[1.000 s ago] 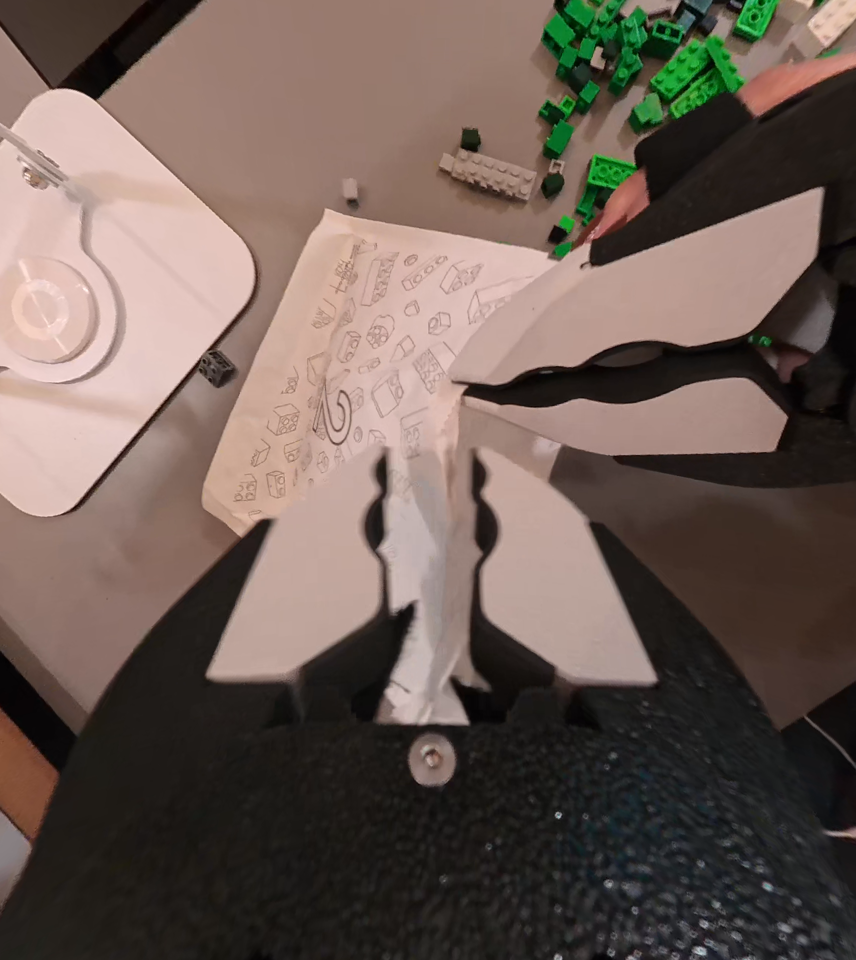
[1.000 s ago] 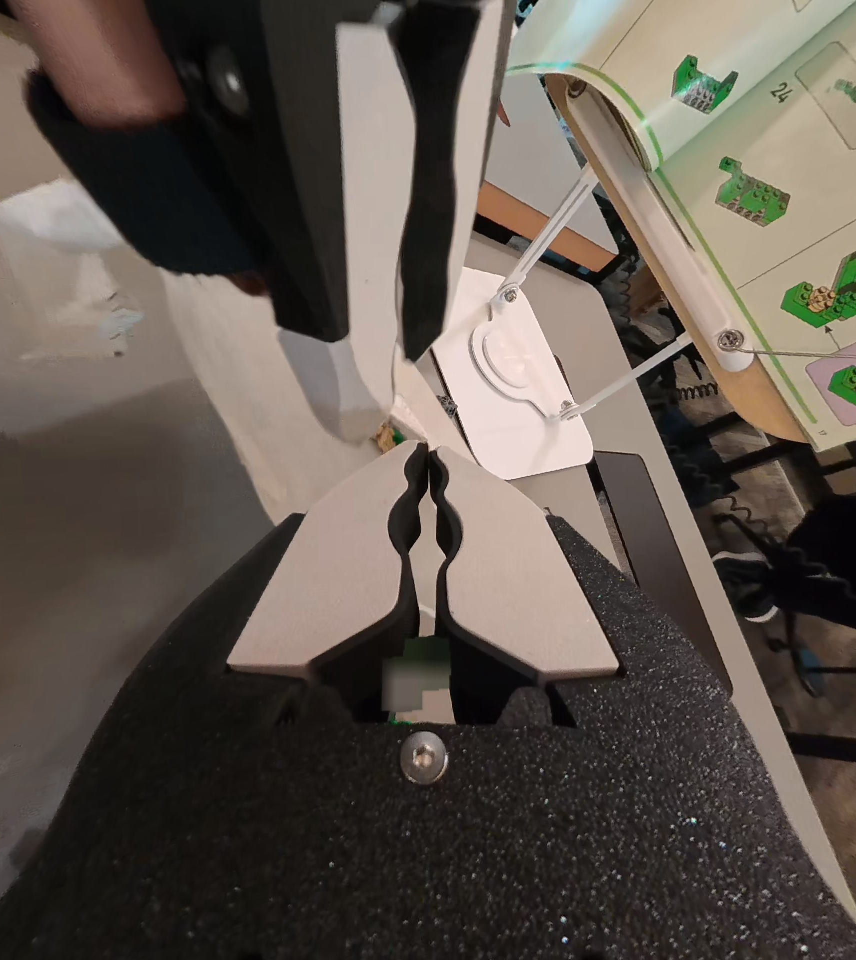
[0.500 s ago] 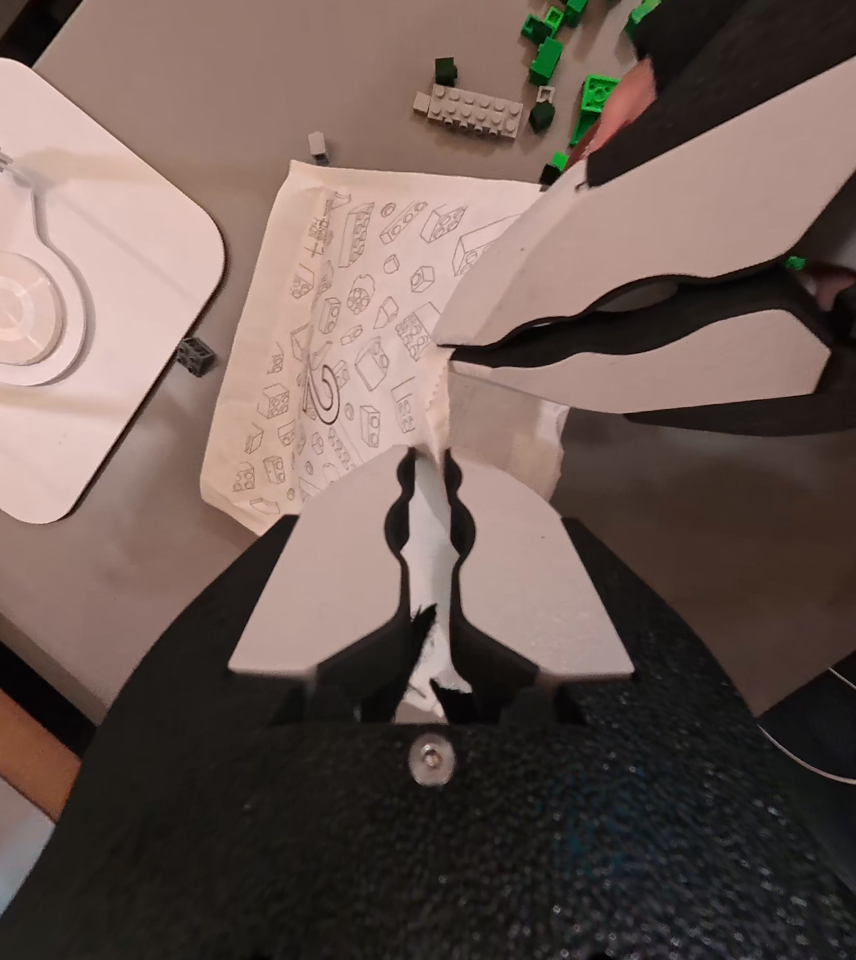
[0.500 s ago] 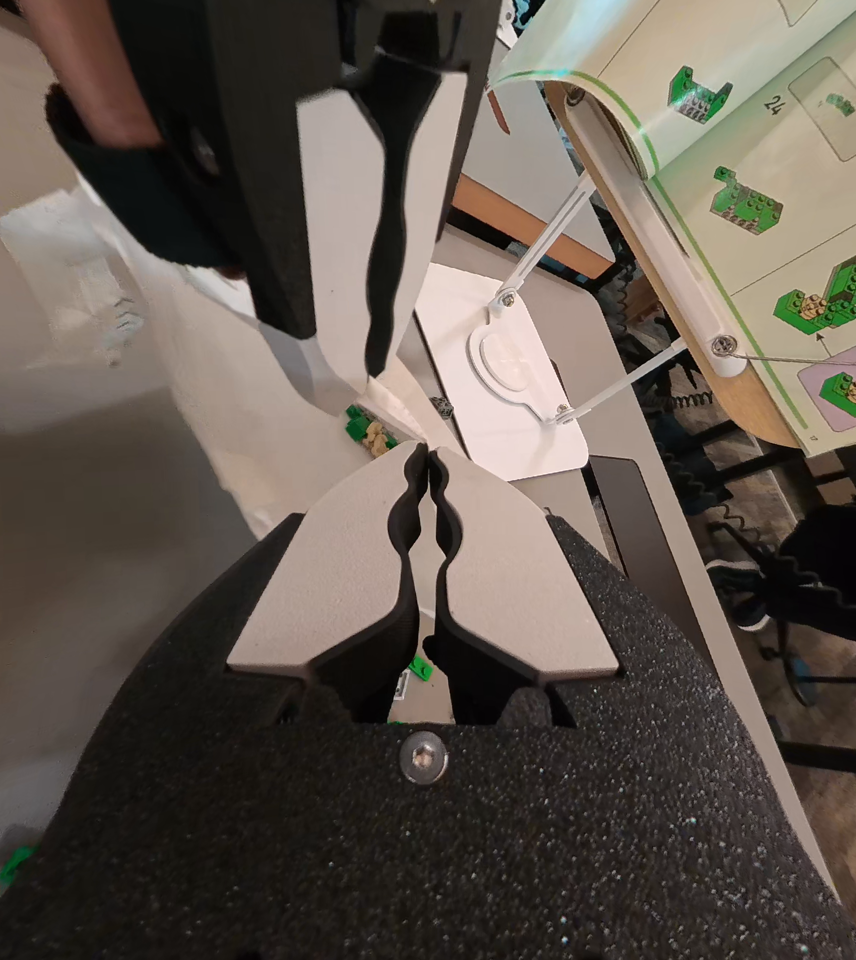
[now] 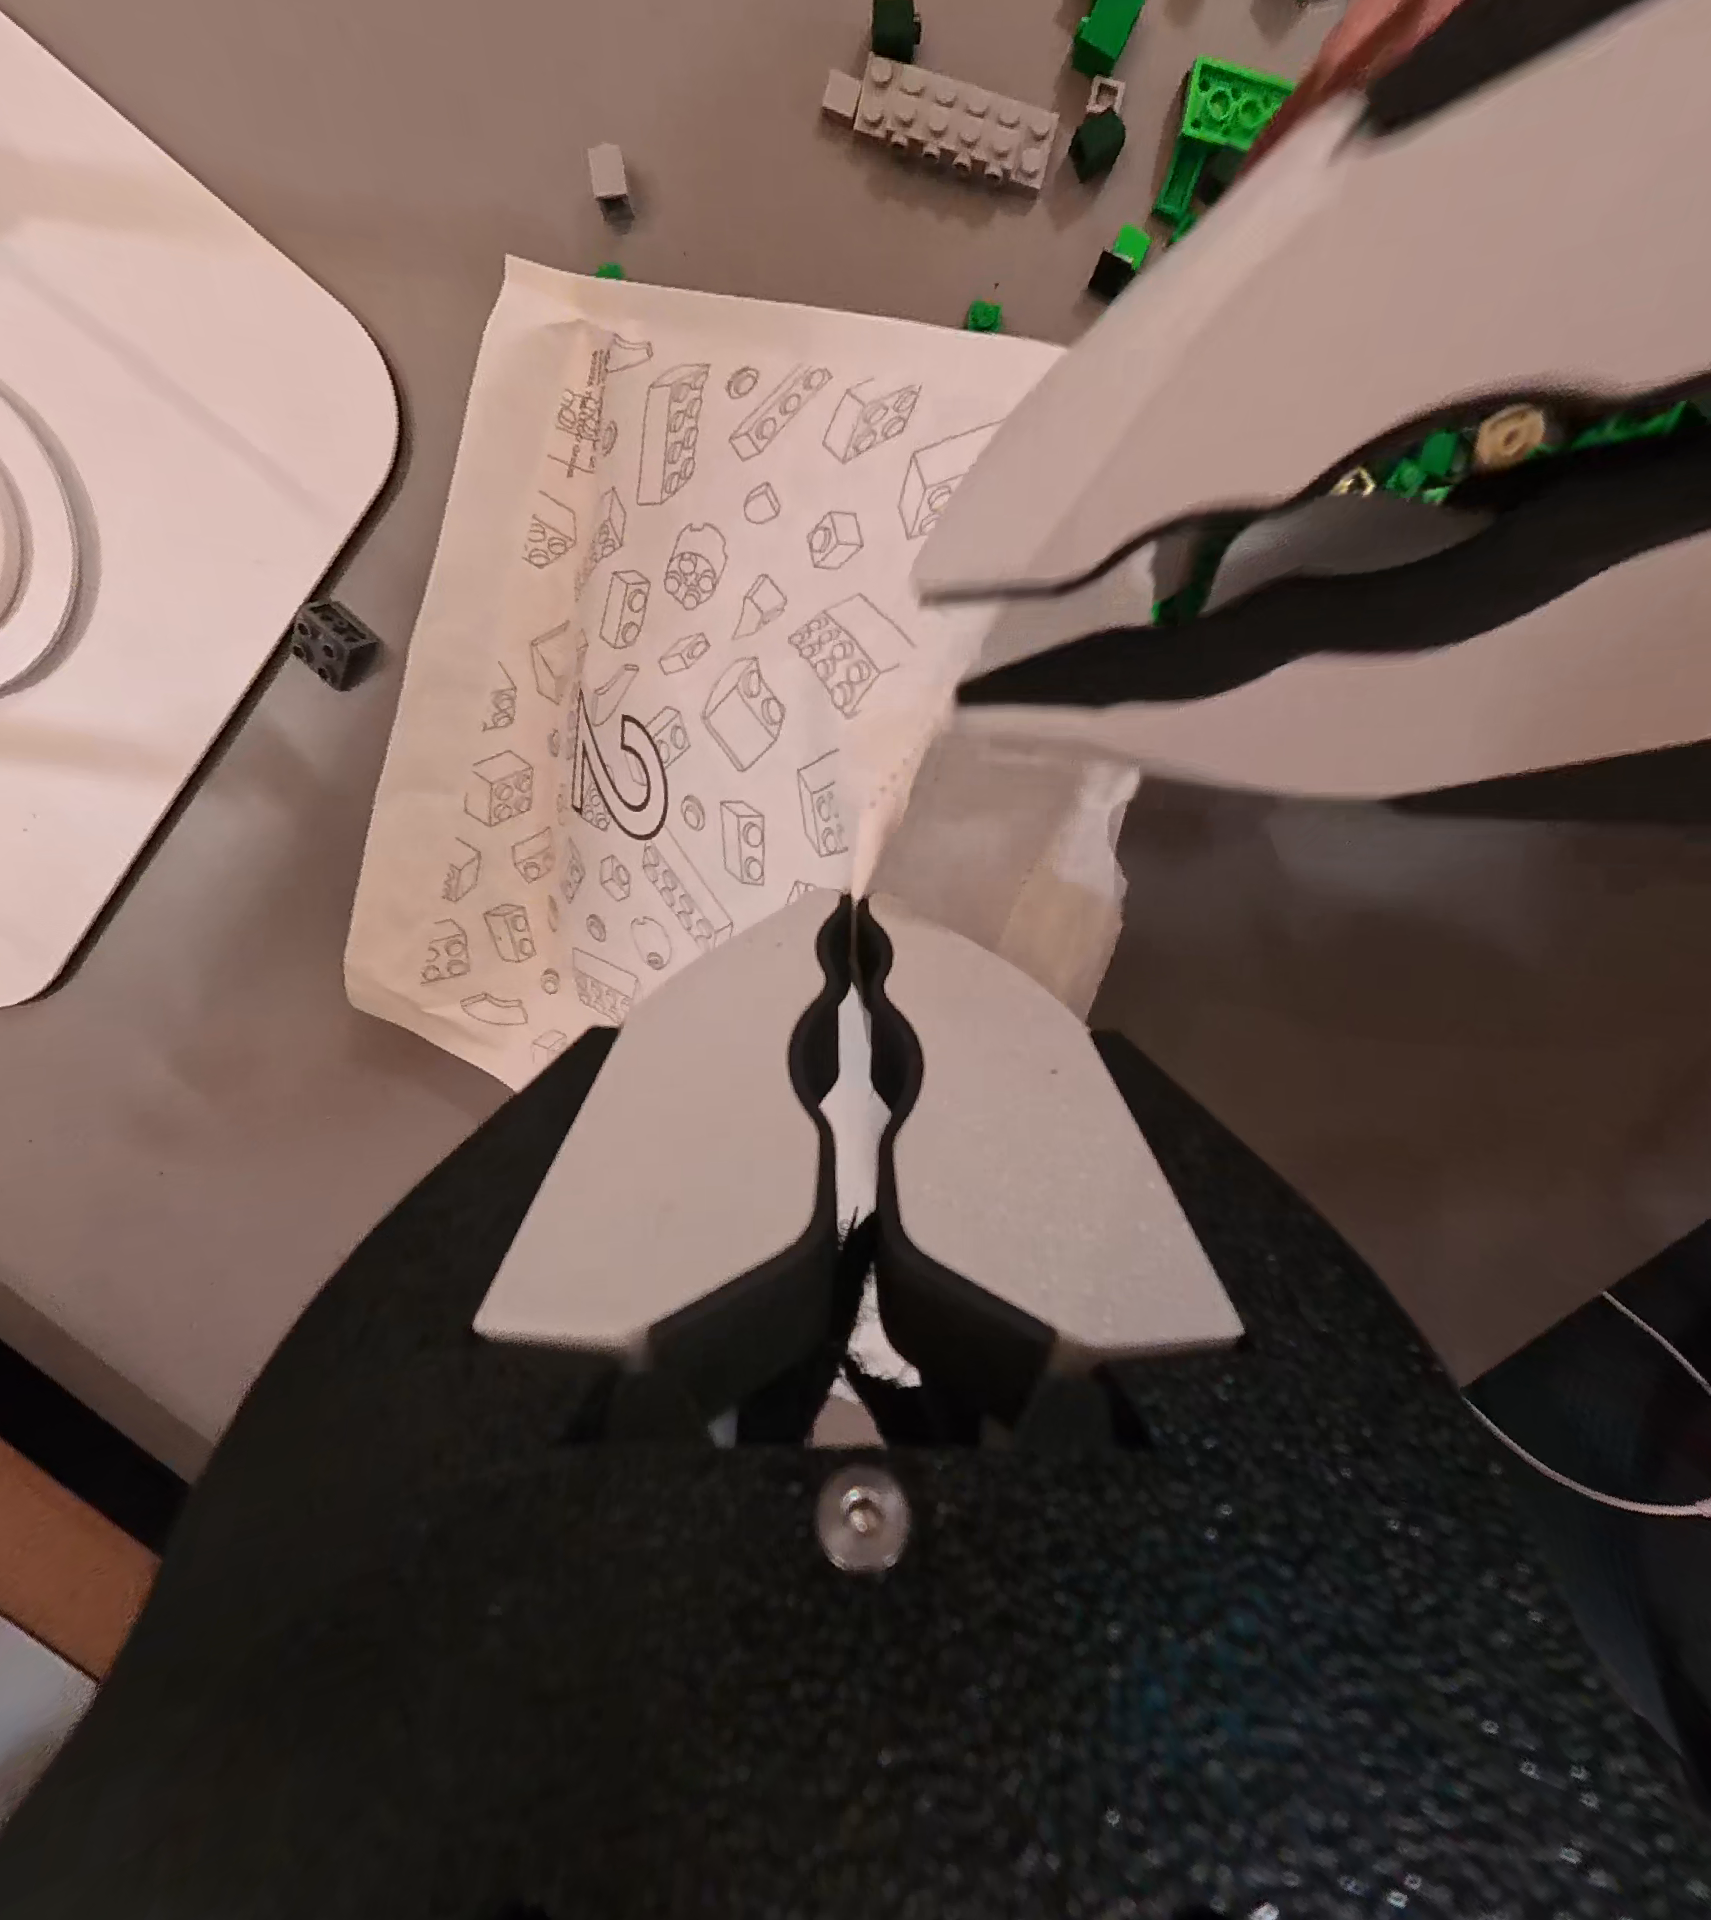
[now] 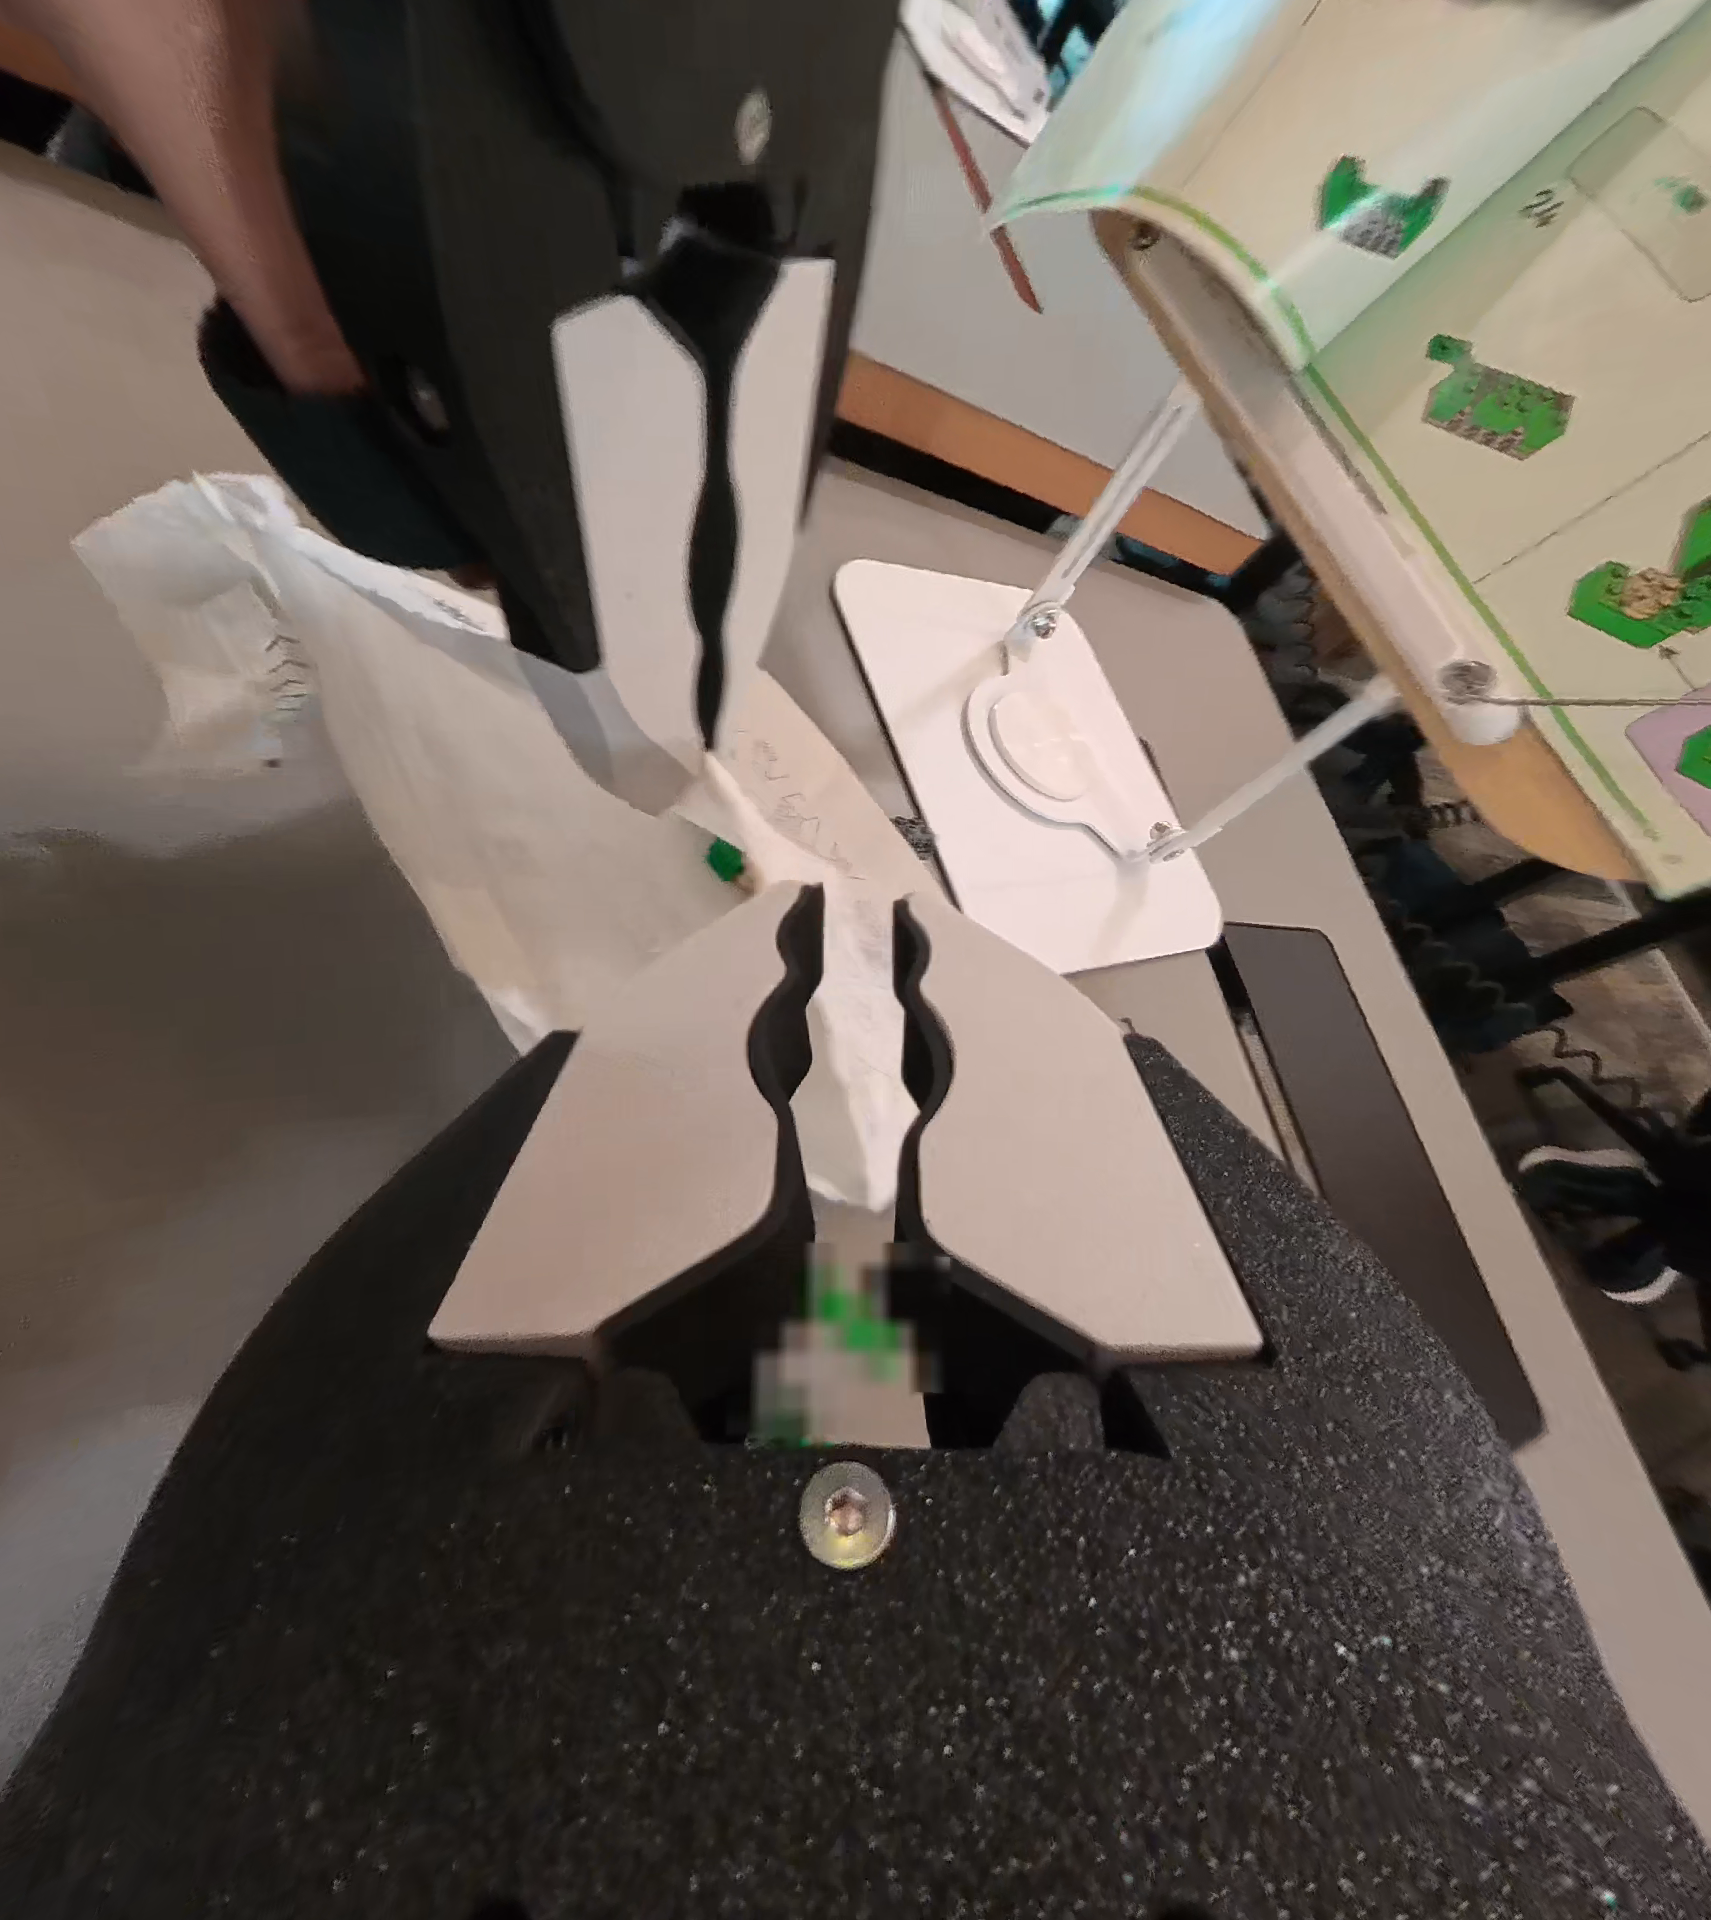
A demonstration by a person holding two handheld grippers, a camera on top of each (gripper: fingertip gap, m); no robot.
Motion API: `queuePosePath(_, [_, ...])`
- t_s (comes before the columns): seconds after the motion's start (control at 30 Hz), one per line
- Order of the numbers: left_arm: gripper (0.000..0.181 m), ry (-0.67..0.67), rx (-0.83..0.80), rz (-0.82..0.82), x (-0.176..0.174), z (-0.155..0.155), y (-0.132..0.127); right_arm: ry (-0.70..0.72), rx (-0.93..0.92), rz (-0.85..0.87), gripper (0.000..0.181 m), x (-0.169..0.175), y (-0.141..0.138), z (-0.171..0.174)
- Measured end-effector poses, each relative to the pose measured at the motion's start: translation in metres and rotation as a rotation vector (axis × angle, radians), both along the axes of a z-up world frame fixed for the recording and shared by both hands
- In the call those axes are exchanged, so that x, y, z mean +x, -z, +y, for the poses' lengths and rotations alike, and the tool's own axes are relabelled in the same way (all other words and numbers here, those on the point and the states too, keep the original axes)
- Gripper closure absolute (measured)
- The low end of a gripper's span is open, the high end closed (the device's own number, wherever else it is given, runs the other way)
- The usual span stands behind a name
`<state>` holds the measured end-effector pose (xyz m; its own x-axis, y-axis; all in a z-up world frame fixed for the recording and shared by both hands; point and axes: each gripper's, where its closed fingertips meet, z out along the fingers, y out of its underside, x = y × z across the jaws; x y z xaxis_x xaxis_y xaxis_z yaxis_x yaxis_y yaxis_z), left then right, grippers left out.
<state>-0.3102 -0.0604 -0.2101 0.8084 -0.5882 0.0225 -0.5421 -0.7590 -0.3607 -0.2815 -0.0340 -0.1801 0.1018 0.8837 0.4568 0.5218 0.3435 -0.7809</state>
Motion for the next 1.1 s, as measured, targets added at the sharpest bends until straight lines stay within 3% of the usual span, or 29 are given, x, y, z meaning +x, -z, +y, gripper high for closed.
queuePosePath(0.3, [0.181,-0.059,-0.008,-0.054,-0.017,0.003,-0.002,0.167,0.025,0.161,0.163,0.073,-0.071,0.028])
queuePosePath(0.43, [0.181,-0.108,-0.005,-0.081,-0.032,0.002,-0.003,0.219,-0.011,0.097,0.158,0.106,-0.072,0.035])
queuePosePath(0.53, [0.181,-0.121,-0.019,-0.095,-0.039,-0.002,-0.002,0.226,-0.058,-0.002,0.156,0.12,-0.053,0.038])
queuePosePath(0.73, [0.181,-0.096,-0.006,-0.103,-0.036,-0.002,-0.005,0.155,-0.276,-0.212,0.144,0.116,0.008,0.024])
queuePosePath(0.9, [0.181,-0.053,0.003,-0.102,-0.027,-0.004,-0.008,-0.021,-0.564,-0.43,0.139,0.112,0.069,-0.035])
queuePosePath(1.0, [0.181,-0.024,-0.001,-0.1,-0.021,-0.005,-0.008,-0.132,-0.508,-0.556,0.147,0.11,0.096,-0.064])
queuePosePath(1.1, [0.181,-0.012,-0.005,-0.092,-0.019,-0.005,-0.007,-0.176,-0.486,-0.578,0.15,0.099,0.108,-0.076])
